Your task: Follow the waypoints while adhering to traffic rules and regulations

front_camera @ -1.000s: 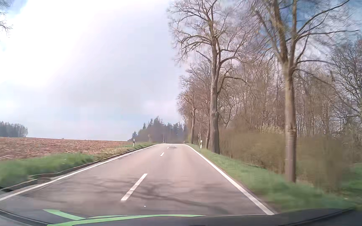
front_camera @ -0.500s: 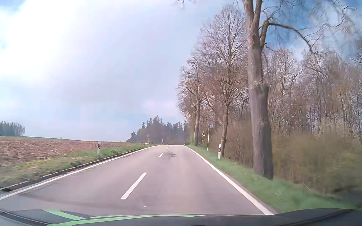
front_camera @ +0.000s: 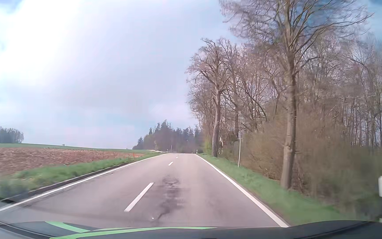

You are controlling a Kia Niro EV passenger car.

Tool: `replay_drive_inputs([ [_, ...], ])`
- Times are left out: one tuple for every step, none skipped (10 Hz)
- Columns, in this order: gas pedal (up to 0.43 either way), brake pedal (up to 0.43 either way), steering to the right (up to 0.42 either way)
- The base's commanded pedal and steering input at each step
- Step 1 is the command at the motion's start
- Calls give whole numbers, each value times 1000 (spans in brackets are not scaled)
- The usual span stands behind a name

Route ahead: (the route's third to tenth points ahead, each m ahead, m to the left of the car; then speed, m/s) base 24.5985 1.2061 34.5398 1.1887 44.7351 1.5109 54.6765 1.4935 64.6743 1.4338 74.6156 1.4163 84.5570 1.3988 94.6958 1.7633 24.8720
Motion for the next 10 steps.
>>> replay_drive_inputs([
  [469, 0, 0],
  [469, 0, 0],
  [469, 0, 0],
  [469, 0, 0],
  [469, 0, 0],
  [469, 0, 0],
  [469, 0, 0],
  [469, 0, 0],
  [469, 0, 0],
  [469, 0, 0],
])
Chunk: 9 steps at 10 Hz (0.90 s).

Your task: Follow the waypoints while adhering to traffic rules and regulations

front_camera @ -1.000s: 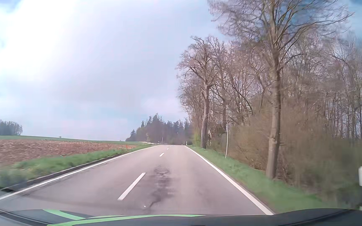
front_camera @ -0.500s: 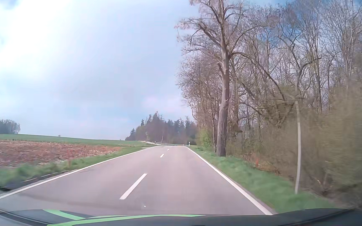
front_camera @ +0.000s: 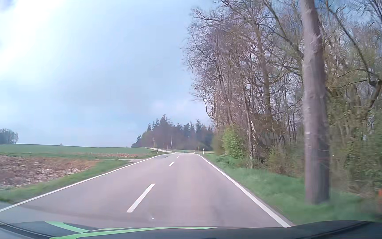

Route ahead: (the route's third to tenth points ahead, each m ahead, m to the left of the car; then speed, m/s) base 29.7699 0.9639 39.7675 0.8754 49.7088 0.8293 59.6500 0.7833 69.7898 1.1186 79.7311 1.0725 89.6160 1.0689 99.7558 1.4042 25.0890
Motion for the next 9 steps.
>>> replay_drive_inputs([
  [469, 0, 0],
  [469, 0, 0],
  [469, 0, 0],
  [469, 0, 0],
  [469, 0, 0],
  [469, 0, 0],
  [469, 0, 0],
  [469, 0, 0],
  [469, 0, 0],
])
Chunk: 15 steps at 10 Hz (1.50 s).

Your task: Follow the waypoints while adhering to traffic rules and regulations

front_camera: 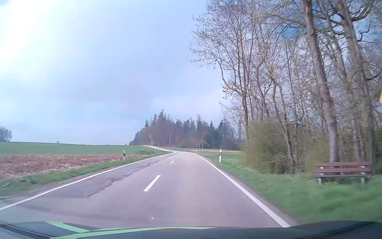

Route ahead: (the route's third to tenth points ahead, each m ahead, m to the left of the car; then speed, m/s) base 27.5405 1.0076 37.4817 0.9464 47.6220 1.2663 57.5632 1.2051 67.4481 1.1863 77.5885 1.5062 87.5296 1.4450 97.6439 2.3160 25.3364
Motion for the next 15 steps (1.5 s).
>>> replay_drive_inputs([
  [461, 0, 0],
  [441, 0, 0],
  [429, 0, 0],
  [409, 0, 0],
  [378, 0, 0],
  [358, 0, 0],
  [350, 0, 0],
  [350, 0, 0],
  [350, 0, 0],
  [350, 0, 0],
  [350, 0, 0],
  [339, 0, 0],
  [339, 0, 0],
  [339, 0, 0],
  [331, 0, 1],
])
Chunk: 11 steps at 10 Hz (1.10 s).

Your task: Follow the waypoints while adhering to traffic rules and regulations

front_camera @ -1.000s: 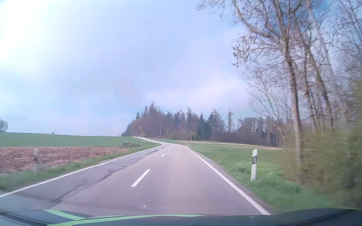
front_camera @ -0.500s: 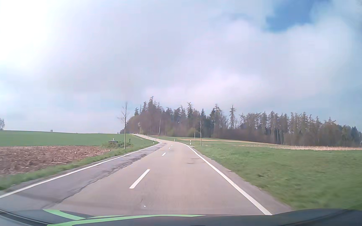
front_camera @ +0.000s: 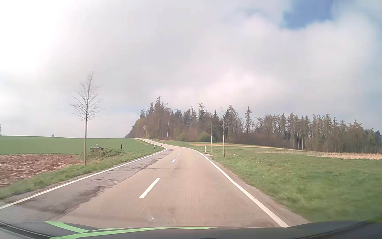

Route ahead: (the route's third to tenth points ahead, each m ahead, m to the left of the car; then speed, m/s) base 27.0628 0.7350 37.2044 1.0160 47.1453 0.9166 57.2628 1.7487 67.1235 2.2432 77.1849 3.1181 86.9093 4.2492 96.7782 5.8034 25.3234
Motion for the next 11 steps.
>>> replay_drive_inputs([
  [331, 0, 1],
  [331, 0, 1],
  [331, 0, 1],
  [331, 0, 1],
  [319, 0, 0],
  [319, 0, 0],
  [319, 0, -1],
  [319, 0, -2],
  [319, 0, -4],
  [319, 0, -5],
  [319, 0, -7],
])
